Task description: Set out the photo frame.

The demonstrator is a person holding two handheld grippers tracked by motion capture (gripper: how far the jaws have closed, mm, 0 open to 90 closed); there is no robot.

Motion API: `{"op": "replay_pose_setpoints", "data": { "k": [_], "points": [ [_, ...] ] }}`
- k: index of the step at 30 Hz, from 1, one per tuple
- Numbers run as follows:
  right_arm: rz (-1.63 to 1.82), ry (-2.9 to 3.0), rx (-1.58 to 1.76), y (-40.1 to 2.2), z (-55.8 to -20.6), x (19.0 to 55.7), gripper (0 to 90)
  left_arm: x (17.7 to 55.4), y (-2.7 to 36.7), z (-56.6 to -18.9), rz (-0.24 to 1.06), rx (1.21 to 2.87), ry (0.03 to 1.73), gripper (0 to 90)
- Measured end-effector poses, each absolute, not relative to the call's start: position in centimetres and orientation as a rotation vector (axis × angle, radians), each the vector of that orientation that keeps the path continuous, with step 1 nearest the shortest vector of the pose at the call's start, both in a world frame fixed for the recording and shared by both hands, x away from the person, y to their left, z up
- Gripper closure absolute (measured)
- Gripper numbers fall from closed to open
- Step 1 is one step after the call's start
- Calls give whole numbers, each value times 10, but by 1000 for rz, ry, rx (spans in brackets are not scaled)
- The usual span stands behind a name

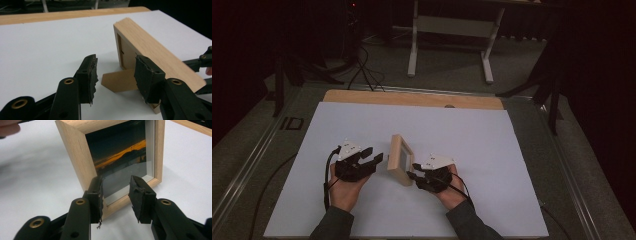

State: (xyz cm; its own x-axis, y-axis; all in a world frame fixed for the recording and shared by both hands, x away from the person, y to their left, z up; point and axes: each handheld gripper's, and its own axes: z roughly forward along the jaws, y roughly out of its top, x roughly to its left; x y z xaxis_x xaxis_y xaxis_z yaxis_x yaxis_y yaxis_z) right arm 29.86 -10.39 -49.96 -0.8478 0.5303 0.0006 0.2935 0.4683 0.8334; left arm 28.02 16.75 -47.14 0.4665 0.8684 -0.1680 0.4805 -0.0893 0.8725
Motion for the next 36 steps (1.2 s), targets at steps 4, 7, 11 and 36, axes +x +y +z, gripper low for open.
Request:
{"op": "replay_pose_setpoints", "data": {
  "k": [4,7,11,36],
  "points": [
    [1318,2456,706,-105,-499,298,603,278,169,-466,481,1709,1155,500],
    [1322,2451,711,-107,-497,298,595,275,168,-461,485,1694,1144,486],
    [1325,2443,720,-108,-497,299,591,271,164,-456,483,1682,1118,480],
    [1360,2407,723,-112,-492,297,566,267,135,-451,435,1781,1031,319]
  ]
}}
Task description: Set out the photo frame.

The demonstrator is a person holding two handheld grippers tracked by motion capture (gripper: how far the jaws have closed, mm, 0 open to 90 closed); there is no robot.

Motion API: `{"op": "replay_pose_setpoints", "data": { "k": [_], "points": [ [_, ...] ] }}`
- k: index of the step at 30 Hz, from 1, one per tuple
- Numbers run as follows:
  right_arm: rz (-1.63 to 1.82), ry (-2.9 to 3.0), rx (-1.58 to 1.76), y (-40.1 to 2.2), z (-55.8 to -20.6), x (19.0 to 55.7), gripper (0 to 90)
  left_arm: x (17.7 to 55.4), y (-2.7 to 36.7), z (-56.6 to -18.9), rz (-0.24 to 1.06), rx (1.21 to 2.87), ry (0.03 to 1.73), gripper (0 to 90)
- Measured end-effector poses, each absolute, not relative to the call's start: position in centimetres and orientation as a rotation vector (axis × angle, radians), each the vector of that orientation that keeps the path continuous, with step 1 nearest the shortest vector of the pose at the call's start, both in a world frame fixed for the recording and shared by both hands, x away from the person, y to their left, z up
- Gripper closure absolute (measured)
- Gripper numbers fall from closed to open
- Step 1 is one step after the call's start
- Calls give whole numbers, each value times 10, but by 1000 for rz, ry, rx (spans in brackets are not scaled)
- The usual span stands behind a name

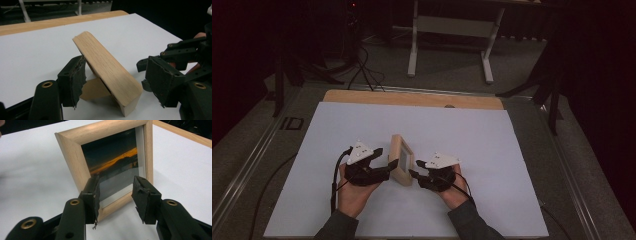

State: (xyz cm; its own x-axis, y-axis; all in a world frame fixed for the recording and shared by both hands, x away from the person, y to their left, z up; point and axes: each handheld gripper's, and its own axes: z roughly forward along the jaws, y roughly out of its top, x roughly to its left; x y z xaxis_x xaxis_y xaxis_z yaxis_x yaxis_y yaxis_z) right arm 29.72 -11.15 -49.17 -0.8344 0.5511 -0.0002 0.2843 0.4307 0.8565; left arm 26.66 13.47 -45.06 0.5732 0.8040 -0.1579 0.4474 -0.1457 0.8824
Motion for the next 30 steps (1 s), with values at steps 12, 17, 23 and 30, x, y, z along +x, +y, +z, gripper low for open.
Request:
{"op": "replay_pose_setpoints", "data": {
  "k": [12,17,23,30],
  "points": [
    [1394,2352,742,-120,-481,299,547,271,123,-463,411,1821,1048,302],
    [1402,2332,744,-122,-477,299,545,273,117,-469,406,1842,1063,303],
    [1412,2313,742,-125,-473,300,544,276,114,-475,379,1846,1086,317],
    [1418,2303,745,-126,-470,300,543,278,114,-478,351,1848,1092,376]
  ]
}}
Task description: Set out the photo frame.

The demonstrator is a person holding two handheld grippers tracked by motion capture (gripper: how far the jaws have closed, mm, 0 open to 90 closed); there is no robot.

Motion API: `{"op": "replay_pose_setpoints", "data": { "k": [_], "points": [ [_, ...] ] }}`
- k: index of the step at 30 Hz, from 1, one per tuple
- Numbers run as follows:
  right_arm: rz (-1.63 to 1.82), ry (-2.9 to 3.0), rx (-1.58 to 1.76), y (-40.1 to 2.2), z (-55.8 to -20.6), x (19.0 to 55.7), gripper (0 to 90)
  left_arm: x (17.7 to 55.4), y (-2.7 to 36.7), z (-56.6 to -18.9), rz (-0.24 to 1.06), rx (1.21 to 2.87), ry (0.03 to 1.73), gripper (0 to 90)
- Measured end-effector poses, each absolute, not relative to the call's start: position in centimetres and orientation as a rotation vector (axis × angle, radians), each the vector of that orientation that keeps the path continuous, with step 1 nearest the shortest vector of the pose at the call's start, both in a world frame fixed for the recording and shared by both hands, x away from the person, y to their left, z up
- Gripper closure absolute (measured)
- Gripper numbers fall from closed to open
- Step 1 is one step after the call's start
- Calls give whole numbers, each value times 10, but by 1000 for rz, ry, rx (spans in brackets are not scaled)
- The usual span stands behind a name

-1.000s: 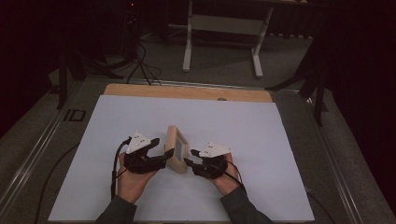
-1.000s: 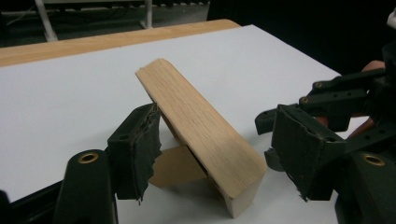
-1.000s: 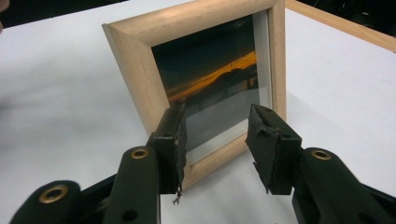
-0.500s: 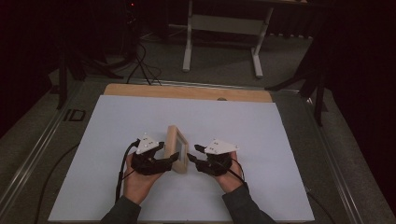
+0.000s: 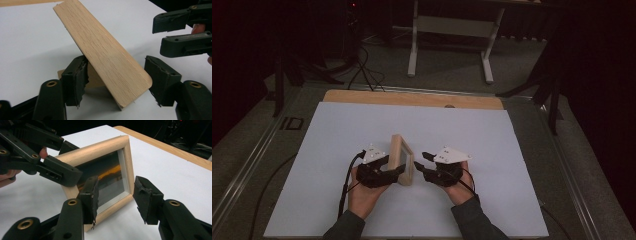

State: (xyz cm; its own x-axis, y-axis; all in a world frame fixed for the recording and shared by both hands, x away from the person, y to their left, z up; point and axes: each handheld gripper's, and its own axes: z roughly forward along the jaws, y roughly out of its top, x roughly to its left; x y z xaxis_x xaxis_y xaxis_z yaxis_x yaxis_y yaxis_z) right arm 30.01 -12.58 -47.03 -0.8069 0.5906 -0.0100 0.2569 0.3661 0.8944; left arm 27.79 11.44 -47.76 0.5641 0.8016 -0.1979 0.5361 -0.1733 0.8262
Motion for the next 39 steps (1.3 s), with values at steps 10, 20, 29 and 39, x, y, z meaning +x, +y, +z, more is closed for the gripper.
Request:
{"op": "replay_pose_setpoints", "data": {
  "k": [10,20,29,39],
  "points": [
    [1426,2283,742,-128,-466,300,536,278,114,-478,332,1843,1098,430],
    [1434,2263,736,-131,-463,300,534,276,114,-477,328,1843,1080,504],
    [1436,2247,740,-132,-461,301,527,274,111,-477,326,1854,1060,557],
    [1442,2225,741,-135,-458,301,528,270,105,-477,362,1883,1014,597]
  ]
}}
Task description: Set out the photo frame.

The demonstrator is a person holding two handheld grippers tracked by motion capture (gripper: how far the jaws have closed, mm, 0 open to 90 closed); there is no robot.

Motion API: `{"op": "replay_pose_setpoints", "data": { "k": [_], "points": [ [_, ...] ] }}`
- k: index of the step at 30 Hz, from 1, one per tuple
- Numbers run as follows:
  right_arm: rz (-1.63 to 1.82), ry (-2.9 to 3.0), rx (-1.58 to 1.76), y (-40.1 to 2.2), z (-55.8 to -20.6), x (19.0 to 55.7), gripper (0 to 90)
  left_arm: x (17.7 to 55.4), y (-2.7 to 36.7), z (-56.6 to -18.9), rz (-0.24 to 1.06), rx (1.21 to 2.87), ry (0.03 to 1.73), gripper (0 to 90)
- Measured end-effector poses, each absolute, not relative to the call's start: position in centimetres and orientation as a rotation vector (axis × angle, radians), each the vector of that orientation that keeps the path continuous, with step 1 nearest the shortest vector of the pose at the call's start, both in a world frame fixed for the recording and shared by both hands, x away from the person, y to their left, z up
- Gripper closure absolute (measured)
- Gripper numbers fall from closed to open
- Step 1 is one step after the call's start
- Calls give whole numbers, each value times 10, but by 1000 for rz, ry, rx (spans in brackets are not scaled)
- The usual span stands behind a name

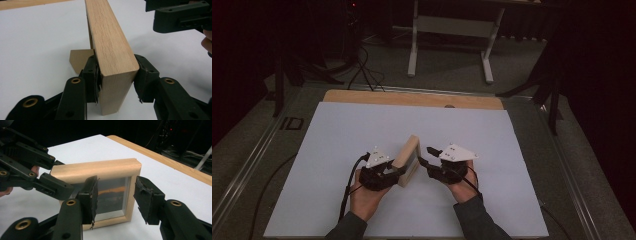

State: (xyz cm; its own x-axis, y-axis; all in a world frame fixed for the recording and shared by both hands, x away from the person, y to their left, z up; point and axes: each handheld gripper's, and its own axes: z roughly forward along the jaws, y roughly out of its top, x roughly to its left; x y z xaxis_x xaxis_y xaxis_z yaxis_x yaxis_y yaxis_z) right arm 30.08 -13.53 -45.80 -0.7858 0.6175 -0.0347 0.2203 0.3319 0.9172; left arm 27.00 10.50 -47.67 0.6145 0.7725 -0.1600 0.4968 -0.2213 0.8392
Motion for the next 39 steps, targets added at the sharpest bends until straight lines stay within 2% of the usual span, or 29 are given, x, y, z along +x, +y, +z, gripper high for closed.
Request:
{"op": "replay_pose_setpoints", "data": {
  "k": [7,15,19,29,39],
  "points": [
    [1439,2222,744,-136,-458,301,544,264,95,-477,419,1927,943,601],
    [1425,2208,740,-135,-458,301,773,257,86,-478,459,1953,893,603],
    [1416,2186,729,-136,-457,299,839,254,83,-478,471,1966,864,603],
    [1399,2172,743,-138,-456,301,880,244,71,-478,489,2017,747,602],
    [1407,2164,768,-139,-457,306,891,244,71,-478,482,2026,720,601]
  ]
}}
